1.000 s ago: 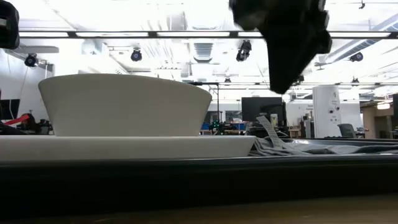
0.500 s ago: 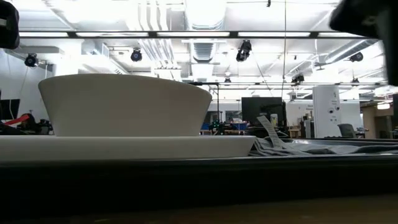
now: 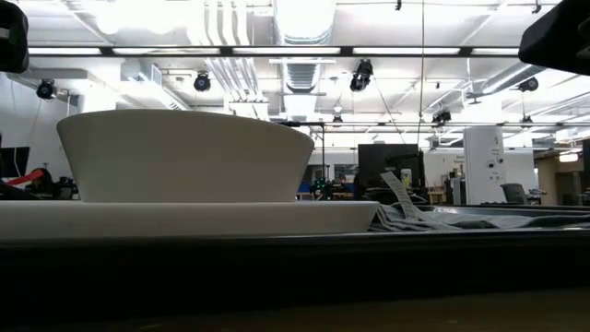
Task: Set up tray
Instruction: Adjust the black serving tray
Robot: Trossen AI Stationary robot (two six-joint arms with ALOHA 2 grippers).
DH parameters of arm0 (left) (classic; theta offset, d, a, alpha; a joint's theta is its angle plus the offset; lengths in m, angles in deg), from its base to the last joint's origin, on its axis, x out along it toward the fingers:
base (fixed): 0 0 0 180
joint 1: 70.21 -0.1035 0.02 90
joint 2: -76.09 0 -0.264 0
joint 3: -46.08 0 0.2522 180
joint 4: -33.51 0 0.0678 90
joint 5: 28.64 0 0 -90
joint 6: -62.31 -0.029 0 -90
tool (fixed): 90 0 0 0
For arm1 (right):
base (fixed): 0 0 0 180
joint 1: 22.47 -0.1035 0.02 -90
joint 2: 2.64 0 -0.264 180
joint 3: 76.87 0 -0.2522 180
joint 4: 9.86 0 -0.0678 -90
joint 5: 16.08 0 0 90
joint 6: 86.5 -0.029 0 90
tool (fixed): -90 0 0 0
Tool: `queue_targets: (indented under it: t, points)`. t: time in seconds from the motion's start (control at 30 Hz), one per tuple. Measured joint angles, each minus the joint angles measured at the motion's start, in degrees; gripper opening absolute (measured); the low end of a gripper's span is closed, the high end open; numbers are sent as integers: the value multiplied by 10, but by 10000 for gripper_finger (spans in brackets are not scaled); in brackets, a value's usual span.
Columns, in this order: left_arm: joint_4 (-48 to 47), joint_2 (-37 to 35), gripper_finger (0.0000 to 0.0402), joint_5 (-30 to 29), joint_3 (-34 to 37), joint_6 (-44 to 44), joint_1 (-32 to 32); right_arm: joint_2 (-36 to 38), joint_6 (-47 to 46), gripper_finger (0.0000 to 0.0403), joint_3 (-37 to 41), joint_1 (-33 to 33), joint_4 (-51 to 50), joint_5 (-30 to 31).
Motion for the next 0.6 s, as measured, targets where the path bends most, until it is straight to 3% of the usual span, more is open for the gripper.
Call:
queue_targets:
  t: [0.27,0.6]
  points:
    - [0,0,132,0,0,0,0,-23,41,84,-1,-4,-1,-1]
    - [0,0,132,0,0,0,0,-34,19,84,-2,-4,-1,11]
